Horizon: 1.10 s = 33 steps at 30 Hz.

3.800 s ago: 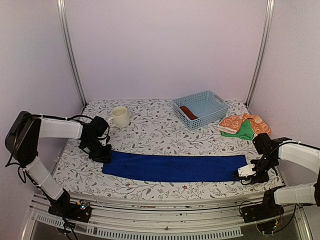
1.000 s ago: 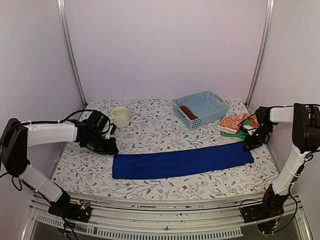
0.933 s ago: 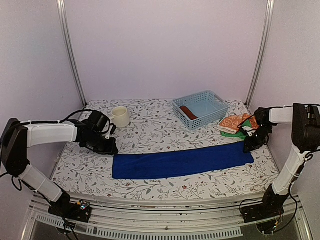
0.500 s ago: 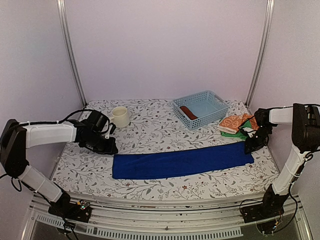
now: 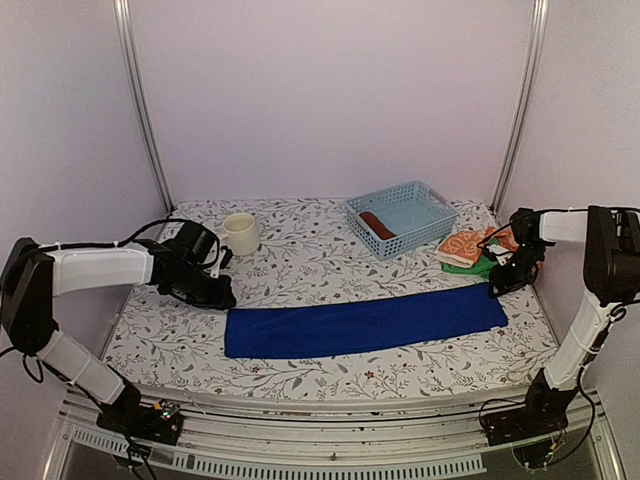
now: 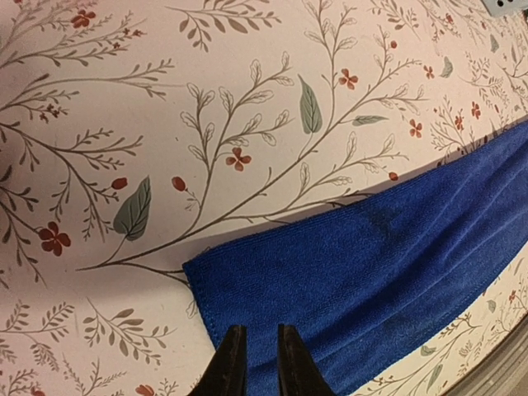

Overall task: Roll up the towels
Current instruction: Pick up the towel from the center of the board.

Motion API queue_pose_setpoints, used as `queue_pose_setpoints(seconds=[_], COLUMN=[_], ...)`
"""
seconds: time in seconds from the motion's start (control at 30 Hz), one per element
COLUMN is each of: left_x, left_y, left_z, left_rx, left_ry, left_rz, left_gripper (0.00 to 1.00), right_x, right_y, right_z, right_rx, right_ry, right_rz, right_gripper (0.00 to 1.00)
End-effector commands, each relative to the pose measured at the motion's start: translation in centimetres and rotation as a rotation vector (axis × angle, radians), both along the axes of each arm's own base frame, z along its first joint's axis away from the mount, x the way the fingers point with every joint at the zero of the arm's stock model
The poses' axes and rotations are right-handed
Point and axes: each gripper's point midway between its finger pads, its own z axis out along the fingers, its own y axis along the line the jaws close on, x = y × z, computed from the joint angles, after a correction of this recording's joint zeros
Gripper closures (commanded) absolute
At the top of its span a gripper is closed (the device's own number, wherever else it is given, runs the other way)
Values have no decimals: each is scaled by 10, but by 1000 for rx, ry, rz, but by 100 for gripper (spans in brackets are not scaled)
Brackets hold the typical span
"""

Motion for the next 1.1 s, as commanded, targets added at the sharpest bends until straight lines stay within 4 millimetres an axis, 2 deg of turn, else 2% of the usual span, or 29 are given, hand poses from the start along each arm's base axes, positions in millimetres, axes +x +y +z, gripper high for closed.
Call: queue_pose_setpoints(seconds=[0.0,0.3,0.43,0.67,0.83,0.97,1.07], left_x=[1,2,4,3,1,0,0], left_y=[-5,-3,-3,-2,0,1,0], left_z=[-2,-4,-4,-5,-5,-7,-8], left_rx=[12,29,31,35,38,43,42], left_ry=[-4,-8,-9,-8,-8,-8,-4], left_rz=[-26,-29,-28,-26,-25,-27,-29], left_gripper=[85,85,85,85,85,85,85], right_x=[4,-21,-30,-40,-31,-16,-8], right_y=[-6,0,-9,-21,-43,-64,-64], right_z=[0,-29,-41,-54,-40,-11,14], right_rx=[-36,-52,-128,-151,-150,-160,-135], right_ry=[1,104,140,182,139,70,35], right_rz=[-8,36,41,25,-32,-65,-60], right_gripper=[58,55,57,82,94,97,97])
